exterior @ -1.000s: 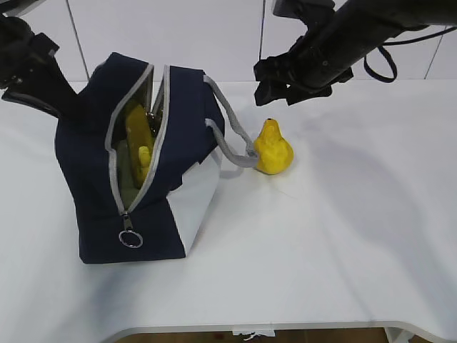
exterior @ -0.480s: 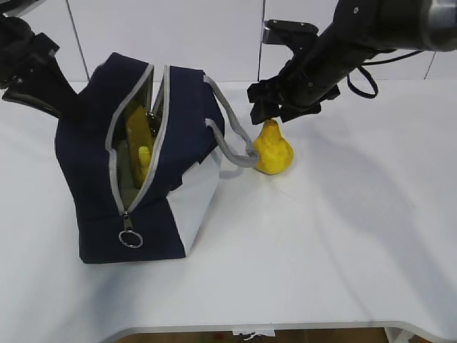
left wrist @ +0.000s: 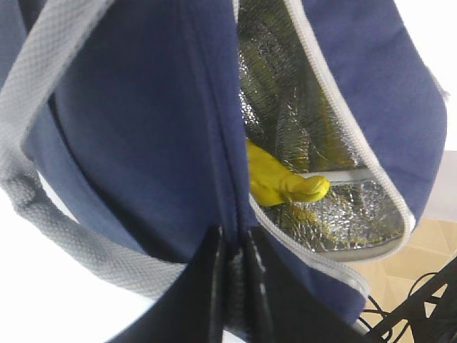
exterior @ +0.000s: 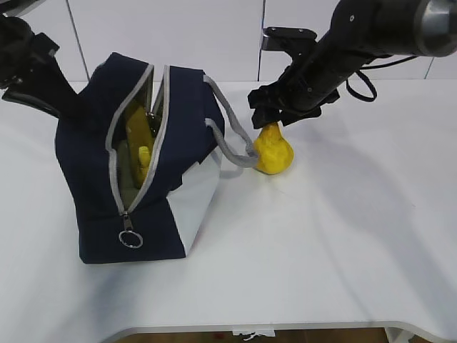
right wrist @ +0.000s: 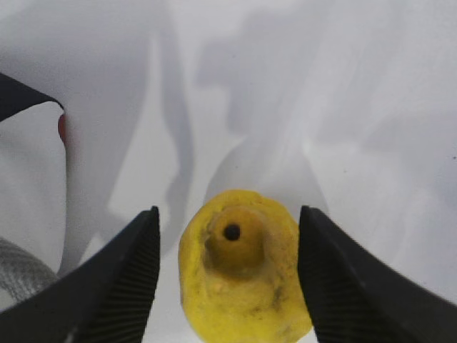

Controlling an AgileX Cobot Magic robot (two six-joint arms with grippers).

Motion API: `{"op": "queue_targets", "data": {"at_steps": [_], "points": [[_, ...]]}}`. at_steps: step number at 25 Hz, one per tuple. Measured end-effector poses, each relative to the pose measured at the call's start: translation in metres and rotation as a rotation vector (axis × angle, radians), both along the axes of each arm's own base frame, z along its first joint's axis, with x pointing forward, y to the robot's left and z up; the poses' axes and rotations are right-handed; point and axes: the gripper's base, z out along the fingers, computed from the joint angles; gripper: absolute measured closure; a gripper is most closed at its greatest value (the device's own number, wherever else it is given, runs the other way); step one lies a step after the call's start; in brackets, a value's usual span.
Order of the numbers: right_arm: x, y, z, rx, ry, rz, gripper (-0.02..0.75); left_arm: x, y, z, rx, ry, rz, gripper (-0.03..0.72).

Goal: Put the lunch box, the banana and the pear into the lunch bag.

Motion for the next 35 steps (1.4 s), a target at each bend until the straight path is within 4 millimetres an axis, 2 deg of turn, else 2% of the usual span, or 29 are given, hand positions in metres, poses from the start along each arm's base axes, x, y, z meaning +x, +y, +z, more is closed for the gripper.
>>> {"op": "queue_targets", "data": {"at_steps": [16, 19, 25, 27, 30, 35], "points": [[0.001, 0.0, -0.011, -0.016, 0.032, 0.008, 0.274, 0.0, 0.0, -0.001, -0.002, 0.002, 0.001, 0.673], [0.001, 0.0, -0.011, -0.016, 0.032, 0.008, 0.322, 0.0, 0.0, -0.001, -0.002, 0.002, 0.001, 0.673], [0.0, 0.0, -0.01, -0.019, 0.043, 0.013, 0.507, 0.0, 0.0, -0.001, -0.002, 0.002, 0.001, 0.673], [0.0, 0.0, -0.006, -0.036, 0.057, 0.03, 0.529, 0.0, 0.0, -0.001, -0.002, 0.002, 0.001, 0.673], [0.002, -0.001, 0.01, -0.078, 0.061, 0.064, 0.535, 0.0, 0.0, -0.001, -0.002, 0.002, 0.001, 0.673], [0.004, -0.006, 0.053, -0.172, 0.058, 0.115, 0.536, 0.0, 0.0, -0.001, -0.002, 0.002, 0.001, 0.673]]}}
